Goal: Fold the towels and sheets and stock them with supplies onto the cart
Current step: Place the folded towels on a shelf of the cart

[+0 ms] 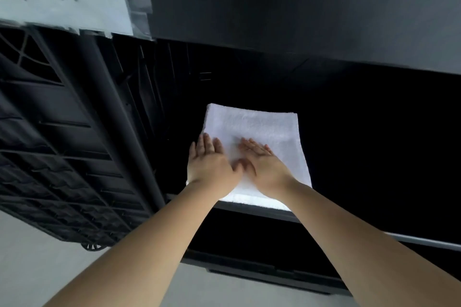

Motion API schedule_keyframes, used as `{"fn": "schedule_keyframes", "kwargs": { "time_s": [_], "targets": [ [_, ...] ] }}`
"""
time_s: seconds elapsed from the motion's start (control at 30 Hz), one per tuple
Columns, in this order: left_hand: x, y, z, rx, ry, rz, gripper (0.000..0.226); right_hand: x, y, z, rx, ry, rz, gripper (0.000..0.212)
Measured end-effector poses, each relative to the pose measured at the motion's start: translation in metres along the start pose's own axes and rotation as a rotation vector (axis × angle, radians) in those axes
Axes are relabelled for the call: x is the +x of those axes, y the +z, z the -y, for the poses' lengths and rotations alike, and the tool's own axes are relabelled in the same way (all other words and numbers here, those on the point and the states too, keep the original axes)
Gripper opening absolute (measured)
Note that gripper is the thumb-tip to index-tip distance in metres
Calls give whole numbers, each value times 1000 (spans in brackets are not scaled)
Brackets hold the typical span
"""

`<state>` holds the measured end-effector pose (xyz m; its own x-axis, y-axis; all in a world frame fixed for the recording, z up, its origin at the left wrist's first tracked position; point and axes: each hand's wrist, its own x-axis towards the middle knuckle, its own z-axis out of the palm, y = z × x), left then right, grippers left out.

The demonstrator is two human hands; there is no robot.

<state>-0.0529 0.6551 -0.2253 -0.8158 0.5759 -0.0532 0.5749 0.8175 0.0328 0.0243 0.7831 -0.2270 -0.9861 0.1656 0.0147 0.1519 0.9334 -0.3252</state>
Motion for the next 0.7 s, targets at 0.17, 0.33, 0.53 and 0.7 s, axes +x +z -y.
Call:
{"fn": "schedule_keyframes", "kwargs": {
  "time_s": [0.17, 0.33, 0.53, 0.7],
  "targets": [
    [-7, 19, 11, -95, -25, -65, 84, 58, 9, 15, -58, -72, 81, 56],
    [-5, 21, 9, -120, -29, -53, 85, 81, -1, -22, -229, 222, 86, 70],
    [-8, 19, 7, -117, -9, -33, 84, 27, -25, -76, -268, 586, 70, 71],
    [-10, 17, 7, -137, -17, -22, 85, -7, -7, -29, -185, 331, 49, 66]
  ]
}}
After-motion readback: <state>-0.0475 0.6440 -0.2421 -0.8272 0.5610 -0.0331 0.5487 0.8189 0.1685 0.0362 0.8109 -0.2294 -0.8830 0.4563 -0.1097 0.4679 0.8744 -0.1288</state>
